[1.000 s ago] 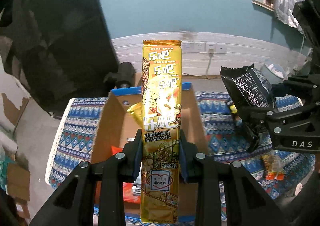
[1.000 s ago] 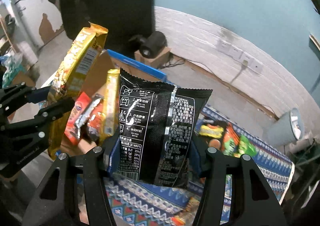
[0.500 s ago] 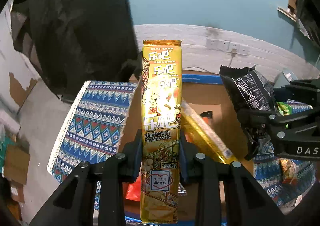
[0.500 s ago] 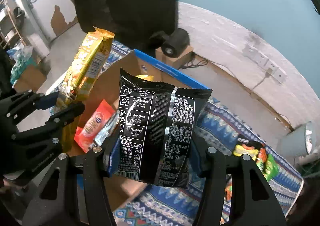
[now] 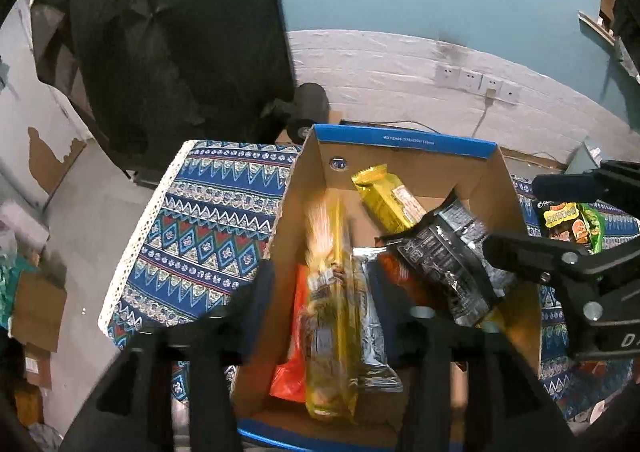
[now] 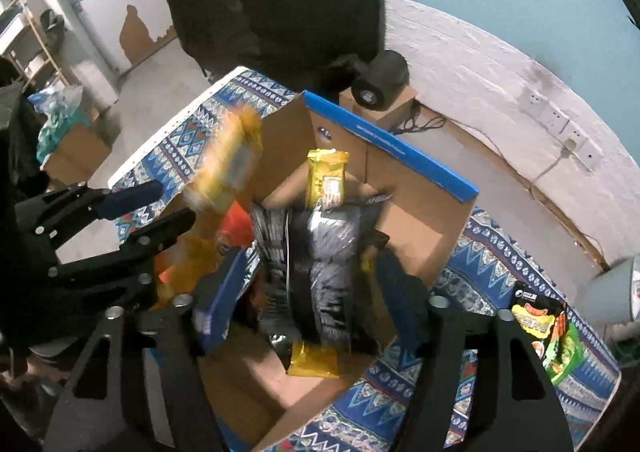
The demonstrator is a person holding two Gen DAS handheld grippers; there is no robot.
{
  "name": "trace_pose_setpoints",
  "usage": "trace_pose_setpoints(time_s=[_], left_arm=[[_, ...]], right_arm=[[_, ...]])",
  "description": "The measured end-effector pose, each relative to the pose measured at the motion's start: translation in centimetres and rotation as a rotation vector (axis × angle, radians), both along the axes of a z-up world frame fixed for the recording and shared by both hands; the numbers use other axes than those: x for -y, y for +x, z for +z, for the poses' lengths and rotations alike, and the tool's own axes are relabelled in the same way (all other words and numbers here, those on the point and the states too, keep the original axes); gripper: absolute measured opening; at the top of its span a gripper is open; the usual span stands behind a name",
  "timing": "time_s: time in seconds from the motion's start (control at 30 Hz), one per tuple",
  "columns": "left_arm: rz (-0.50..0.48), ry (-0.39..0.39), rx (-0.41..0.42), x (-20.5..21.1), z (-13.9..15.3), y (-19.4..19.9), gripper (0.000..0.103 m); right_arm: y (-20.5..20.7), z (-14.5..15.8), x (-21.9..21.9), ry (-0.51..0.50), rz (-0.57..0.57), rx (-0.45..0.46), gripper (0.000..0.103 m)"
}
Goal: Organize snacks
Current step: 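Carry both snacks over the box and open both tools to drop them, then move both tools back over the remaining snack pile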
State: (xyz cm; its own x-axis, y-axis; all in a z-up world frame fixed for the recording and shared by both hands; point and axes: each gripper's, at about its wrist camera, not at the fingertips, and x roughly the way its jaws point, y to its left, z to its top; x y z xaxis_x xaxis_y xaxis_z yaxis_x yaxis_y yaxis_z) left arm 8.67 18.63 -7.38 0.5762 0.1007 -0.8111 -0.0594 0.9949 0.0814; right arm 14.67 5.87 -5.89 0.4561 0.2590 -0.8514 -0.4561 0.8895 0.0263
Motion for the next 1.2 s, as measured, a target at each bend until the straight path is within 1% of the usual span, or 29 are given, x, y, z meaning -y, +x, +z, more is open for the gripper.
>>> trace_pose_setpoints(time_s=[0.03, 0.27, 0.4, 0.57, 0.63, 0.73, 0.9, 1.07, 1.2], left_arm=[[-0.002, -0.002, 0.008, 0.1, 0.2, -0.1, 0.060], [-0.061, 0.014, 0.021, 2.0, 1.2, -0.8, 0.060], [-0.105, 0.035, 0.030, 3.5, 1.5, -1.4, 0.066], [-0.146, 0.048, 0.035, 5.2, 1.8, -2.1, 0.067], [-0.159, 0.047, 0.031, 5.9, 1.8, -2.3, 0.069], [-0.186, 0.041, 0.023, 7.0, 1.8, -2.5, 0.069], [-0.231, 0.020, -0.005, 9.2, 1.5, -2.9, 0.069], [-0.303, 0.056, -0.014, 12.7, 1.1, -3.9, 0.069], [-0.356, 0.042, -0.044, 15.3, 0.7, -4.7, 0.071]], right_arm=[[0.0, 0.2, 0.1, 0.000, -0.004, 0.007, 0.079], [-0.6, 1.0, 2.4, -0.002, -0.064, 0.015, 0.080], [-1.3, 1.2, 3.7, -0.006, -0.098, 0.011, 0.080], [-2.8, 1.5, 5.6, -0.019, -0.127, 0.017, 0.080], [-3.4, 1.7, 6.4, -0.017, -0.141, 0.019, 0.080], [-4.4, 1.8, 7.7, -0.026, -0.160, 0.020, 0.080], [-5.9, 1.3, 10.1, -0.049, -0.198, 0.012, 0.081], [-7.1, -0.1, 13.5, -0.072, -0.256, -0.019, 0.081], [-8.4, -1.0, 16.8, -0.056, -0.310, -0.051, 0.081]])
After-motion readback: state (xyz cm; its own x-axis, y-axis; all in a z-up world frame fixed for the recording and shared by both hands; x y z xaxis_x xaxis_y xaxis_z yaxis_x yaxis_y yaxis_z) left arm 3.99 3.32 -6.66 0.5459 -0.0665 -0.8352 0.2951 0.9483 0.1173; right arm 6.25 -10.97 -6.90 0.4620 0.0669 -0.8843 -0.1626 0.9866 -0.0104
